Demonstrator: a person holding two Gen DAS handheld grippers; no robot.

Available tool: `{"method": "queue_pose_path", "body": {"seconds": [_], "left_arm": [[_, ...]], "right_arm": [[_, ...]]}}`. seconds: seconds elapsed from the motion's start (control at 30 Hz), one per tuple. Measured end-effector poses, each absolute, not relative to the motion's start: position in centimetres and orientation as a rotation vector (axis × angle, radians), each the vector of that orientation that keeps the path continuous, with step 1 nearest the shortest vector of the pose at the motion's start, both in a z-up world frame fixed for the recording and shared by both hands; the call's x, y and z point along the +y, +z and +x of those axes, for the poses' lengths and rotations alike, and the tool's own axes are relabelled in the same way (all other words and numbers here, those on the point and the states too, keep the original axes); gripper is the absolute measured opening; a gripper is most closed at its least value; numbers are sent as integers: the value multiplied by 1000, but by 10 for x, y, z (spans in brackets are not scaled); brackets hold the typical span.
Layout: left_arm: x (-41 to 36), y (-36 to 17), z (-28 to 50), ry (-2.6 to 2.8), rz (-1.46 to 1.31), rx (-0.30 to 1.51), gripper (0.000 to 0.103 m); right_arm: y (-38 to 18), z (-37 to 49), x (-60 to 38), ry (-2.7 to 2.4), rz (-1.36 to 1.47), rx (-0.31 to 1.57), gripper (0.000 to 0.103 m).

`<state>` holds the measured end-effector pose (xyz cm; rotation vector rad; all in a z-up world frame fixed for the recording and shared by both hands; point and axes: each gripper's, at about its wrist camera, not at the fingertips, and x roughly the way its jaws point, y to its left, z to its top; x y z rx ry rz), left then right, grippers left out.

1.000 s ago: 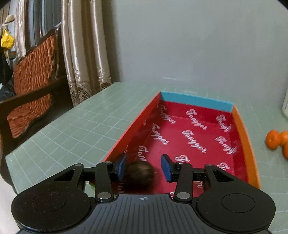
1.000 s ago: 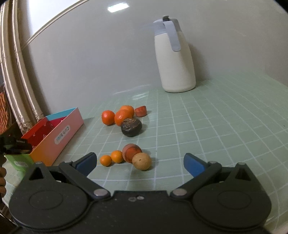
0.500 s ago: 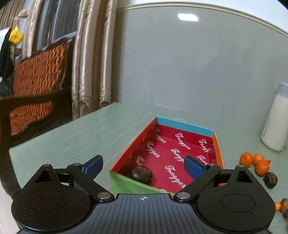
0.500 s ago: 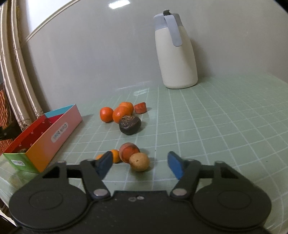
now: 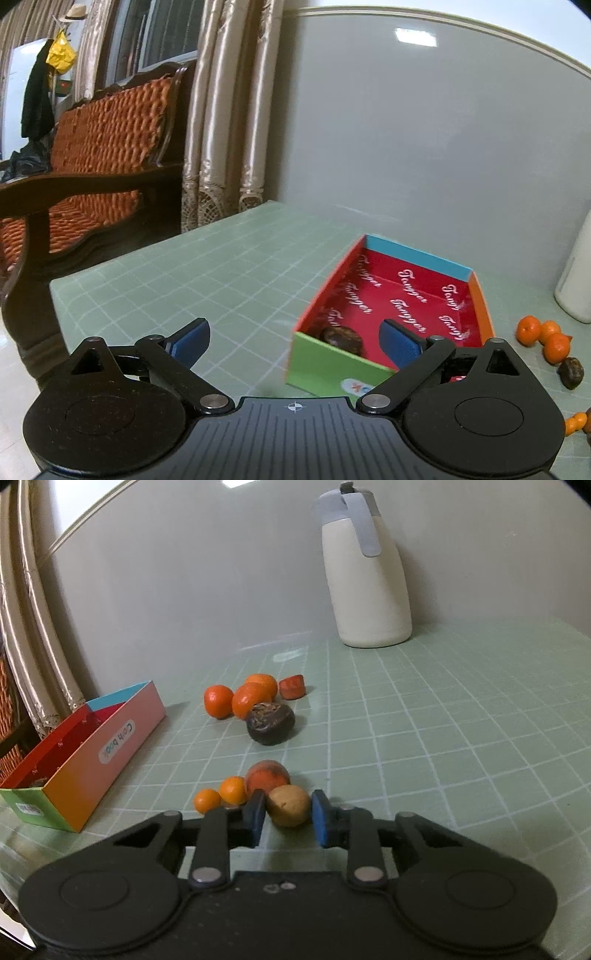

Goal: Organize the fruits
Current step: 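Carry the tan fruit into the box and open the right tool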

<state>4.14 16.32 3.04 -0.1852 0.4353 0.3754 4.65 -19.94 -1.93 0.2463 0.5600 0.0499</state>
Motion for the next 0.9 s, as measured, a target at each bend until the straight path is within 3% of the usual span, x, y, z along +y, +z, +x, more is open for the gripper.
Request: {"method": "queue_pose_path", "body": {"seconds": [0.37,0.9], "left_arm": [[209,27,18,497,-247,419,100],[282,9,-17,634,-347,419,100]], "right_arm": [[0,37,-168,185,207,453,26],[31,85,-19,492,92,439,26]]}}
